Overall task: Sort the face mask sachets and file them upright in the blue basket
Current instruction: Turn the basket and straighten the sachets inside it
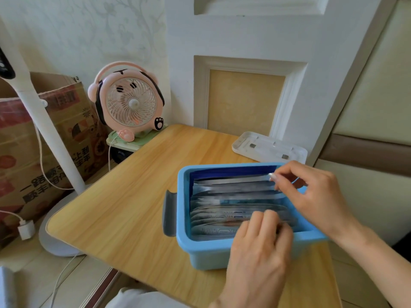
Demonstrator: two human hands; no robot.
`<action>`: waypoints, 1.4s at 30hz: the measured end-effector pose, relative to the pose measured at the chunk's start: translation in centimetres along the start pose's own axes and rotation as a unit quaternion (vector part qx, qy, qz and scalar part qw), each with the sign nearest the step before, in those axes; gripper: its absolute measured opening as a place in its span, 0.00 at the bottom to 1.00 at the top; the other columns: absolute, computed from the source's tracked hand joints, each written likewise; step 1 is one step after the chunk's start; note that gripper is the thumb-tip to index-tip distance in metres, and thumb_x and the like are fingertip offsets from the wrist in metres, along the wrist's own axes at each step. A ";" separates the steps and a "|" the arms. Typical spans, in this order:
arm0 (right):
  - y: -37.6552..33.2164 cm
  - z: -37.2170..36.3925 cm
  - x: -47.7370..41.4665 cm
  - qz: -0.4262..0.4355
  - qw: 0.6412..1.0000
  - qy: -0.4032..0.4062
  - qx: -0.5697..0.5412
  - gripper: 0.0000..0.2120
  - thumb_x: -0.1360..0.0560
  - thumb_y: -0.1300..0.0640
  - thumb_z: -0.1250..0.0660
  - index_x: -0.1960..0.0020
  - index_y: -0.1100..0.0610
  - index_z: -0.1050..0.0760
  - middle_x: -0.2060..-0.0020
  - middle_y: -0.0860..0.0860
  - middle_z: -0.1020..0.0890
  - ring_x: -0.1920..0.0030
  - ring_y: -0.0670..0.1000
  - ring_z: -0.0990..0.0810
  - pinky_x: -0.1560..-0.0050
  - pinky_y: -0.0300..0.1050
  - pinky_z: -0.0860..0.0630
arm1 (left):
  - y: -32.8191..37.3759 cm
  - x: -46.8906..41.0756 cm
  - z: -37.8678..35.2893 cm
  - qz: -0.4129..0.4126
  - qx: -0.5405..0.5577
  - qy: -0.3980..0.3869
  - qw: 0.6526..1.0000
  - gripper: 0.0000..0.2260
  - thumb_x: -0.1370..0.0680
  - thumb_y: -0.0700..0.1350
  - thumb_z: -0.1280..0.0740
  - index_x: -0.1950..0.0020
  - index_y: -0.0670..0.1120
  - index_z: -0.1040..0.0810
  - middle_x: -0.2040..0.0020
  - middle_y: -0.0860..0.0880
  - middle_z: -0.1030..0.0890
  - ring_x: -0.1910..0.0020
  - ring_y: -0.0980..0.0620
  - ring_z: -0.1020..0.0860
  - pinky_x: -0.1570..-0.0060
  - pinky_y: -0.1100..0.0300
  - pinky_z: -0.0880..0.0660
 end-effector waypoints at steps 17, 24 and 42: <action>6.5 -0.1 0.4 -0.228 0.967 -0.019 0.115 0.11 0.25 0.56 0.34 0.42 0.52 0.27 0.42 0.50 0.25 0.40 0.52 0.29 0.42 0.44 0.33 | -13.0 -6.9 0.9 0.142 0.022 -0.190 0.971 0.19 0.24 0.59 0.39 0.37 0.51 0.28 0.39 0.52 0.27 0.38 0.53 0.30 0.43 0.60 0.33; 9.2 -3.3 -0.5 -0.268 0.946 -0.154 0.095 0.23 0.23 0.69 0.44 0.32 0.53 0.34 0.35 0.54 0.28 0.37 0.54 0.28 0.41 0.45 0.30 | -18.4 -5.9 -4.1 0.139 -0.044 -0.372 0.917 0.16 0.20 0.56 0.44 0.46 0.48 0.23 0.53 0.47 0.21 0.54 0.49 0.25 0.56 0.56 0.29; 26.8 -8.2 0.4 -0.320 0.898 -0.174 0.249 0.12 0.24 0.52 0.40 0.42 0.52 0.28 0.44 0.54 0.25 0.40 0.57 0.29 0.40 0.51 0.35 | -16.1 -5.5 -5.5 0.122 0.051 -0.318 0.939 0.23 0.19 0.55 0.49 0.61 0.40 0.27 0.69 0.47 0.28 0.67 0.49 0.29 0.63 0.61 0.33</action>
Point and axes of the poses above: each hand's wrist, its own x-axis away from the middle knuckle, its own z-axis out of the back of the hand, y = z × x, the point moved 10 cm from there along -x, towards the middle knuckle
